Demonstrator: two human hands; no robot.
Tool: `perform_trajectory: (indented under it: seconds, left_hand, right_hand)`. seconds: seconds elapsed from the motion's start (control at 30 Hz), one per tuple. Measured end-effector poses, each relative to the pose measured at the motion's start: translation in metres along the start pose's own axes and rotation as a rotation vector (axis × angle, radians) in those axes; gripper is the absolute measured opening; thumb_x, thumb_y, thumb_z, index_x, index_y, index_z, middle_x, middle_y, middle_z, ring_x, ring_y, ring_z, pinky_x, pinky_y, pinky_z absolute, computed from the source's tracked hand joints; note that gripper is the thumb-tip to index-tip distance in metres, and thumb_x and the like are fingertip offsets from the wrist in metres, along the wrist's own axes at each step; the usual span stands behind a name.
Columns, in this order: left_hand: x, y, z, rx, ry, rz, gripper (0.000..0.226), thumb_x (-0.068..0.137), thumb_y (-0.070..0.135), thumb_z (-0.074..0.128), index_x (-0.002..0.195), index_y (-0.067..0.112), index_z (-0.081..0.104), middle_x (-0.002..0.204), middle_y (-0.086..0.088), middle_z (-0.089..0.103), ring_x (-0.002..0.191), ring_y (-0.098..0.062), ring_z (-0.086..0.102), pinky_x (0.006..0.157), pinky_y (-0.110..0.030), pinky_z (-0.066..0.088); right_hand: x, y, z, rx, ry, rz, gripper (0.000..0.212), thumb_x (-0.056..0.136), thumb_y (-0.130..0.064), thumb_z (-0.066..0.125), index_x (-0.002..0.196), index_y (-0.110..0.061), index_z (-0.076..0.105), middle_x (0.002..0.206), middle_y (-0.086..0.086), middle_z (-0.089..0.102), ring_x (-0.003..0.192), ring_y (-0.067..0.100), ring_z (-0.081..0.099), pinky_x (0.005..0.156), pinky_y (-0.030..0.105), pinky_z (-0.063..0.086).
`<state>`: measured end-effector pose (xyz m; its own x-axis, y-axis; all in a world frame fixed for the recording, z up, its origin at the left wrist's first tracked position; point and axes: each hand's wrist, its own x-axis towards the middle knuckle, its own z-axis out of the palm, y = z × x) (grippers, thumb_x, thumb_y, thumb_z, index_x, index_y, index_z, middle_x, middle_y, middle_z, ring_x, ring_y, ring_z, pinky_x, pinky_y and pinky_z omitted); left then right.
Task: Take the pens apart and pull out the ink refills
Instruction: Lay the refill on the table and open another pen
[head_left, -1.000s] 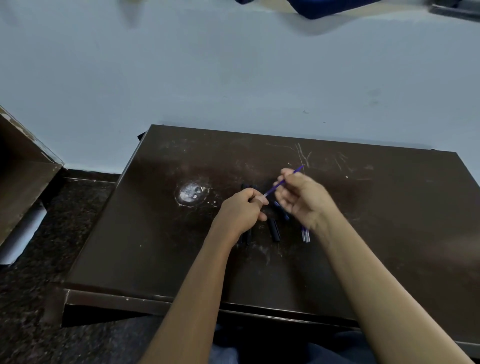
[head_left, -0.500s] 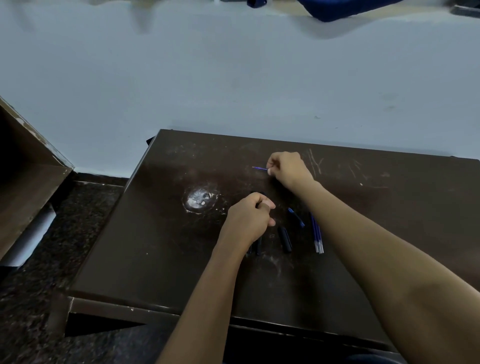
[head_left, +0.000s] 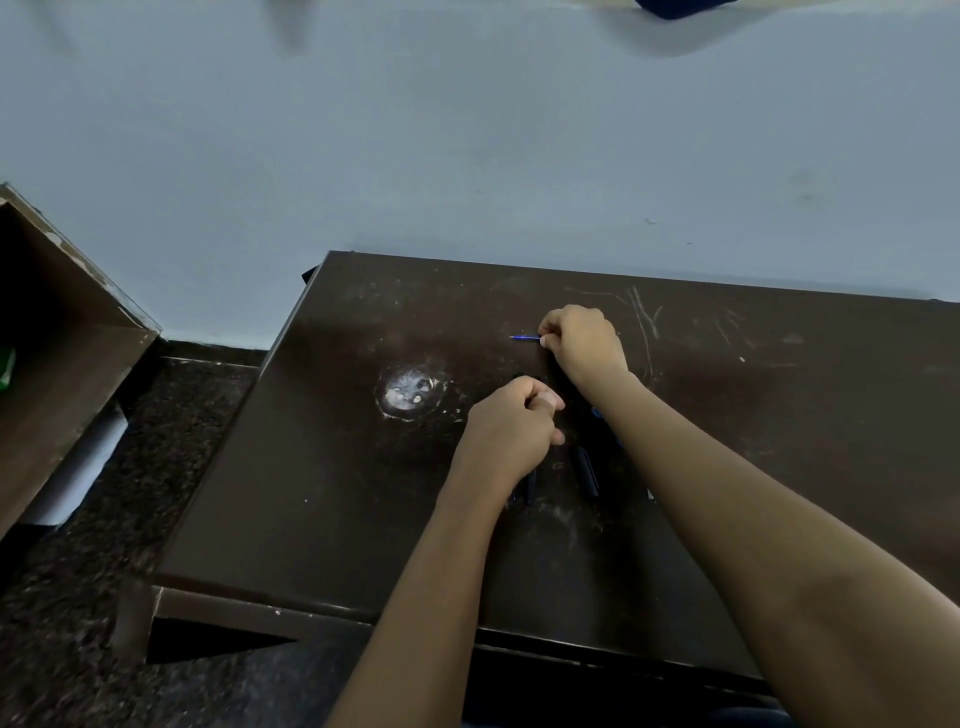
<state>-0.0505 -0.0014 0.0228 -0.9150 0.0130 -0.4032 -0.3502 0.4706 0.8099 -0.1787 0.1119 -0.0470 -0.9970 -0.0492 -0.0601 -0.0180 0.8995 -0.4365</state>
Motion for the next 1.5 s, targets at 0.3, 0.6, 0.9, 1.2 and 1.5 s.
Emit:
perform_trajectory:
  seconds: [0.3, 0.6, 0.9, 1.2, 1.5]
  left_hand:
    - [0.001, 0.0, 0.001, -0.009, 0.004, 0.002, 0.021, 0.099, 0.025, 0.04, 0.095, 0.028, 0.061, 0.071, 0.007, 0.065, 0.07, -0.003, 0.05, 0.059, -0.021, 0.034]
    - [0.002, 0.001, 0.003, 0.002, 0.004, -0.018, 0.021, 0.099, 0.026, 0.04, 0.099, 0.026, 0.061, 0.073, 0.008, 0.066, 0.062, -0.003, 0.048, 0.054, -0.022, 0.033]
    - [-0.001, 0.006, -0.001, 0.023, 0.026, -0.105, 0.022, 0.097, 0.017, 0.042, 0.11, 0.014, 0.06, 0.095, 0.001, 0.069, 0.074, -0.003, 0.049, 0.078, -0.029, 0.041]
    - [-0.012, 0.019, 0.003, 0.073, 0.036, -0.109, 0.017, 0.093, 0.016, 0.049, 0.105, 0.016, 0.061, 0.112, -0.005, 0.067, 0.107, -0.028, 0.06, 0.082, -0.038, 0.046]
    - [-0.011, 0.018, 0.003, 0.061, 0.067, -0.058, 0.019, 0.096, 0.018, 0.041, 0.099, 0.019, 0.06, 0.082, 0.007, 0.068, 0.071, -0.007, 0.049, 0.077, -0.029, 0.04]
  right_hand:
    - [-0.001, -0.001, -0.002, 0.023, -0.01, 0.021, 0.02, 0.093, -0.015, 0.056, 0.109, -0.013, 0.068, 0.111, 0.011, 0.067, 0.102, 0.031, 0.062, 0.084, 0.038, 0.05]
    - [-0.004, -0.004, -0.012, -0.017, 0.026, -0.015, 0.024, 0.091, -0.015, 0.055, 0.114, -0.011, 0.064, 0.118, 0.01, 0.06, 0.109, 0.031, 0.057, 0.087, 0.041, 0.049]
    - [-0.042, 0.027, -0.061, 0.19, 0.073, 0.261, 0.012, 0.085, -0.01, 0.059, 0.083, -0.015, 0.07, 0.099, 0.011, 0.07, 0.091, 0.03, 0.067, 0.085, 0.044, 0.055]
    - [-0.096, 0.03, -0.045, -0.026, -0.149, 0.305, 0.022, 0.078, -0.026, 0.073, 0.095, -0.012, 0.07, 0.102, 0.012, 0.066, 0.092, 0.032, 0.066, 0.08, 0.044, 0.057]
    - [-0.097, 0.009, -0.022, -0.066, -0.217, 0.224, 0.032, 0.086, -0.027, 0.066, 0.111, -0.008, 0.06, 0.111, 0.013, 0.06, 0.098, 0.032, 0.063, 0.076, 0.039, 0.053]
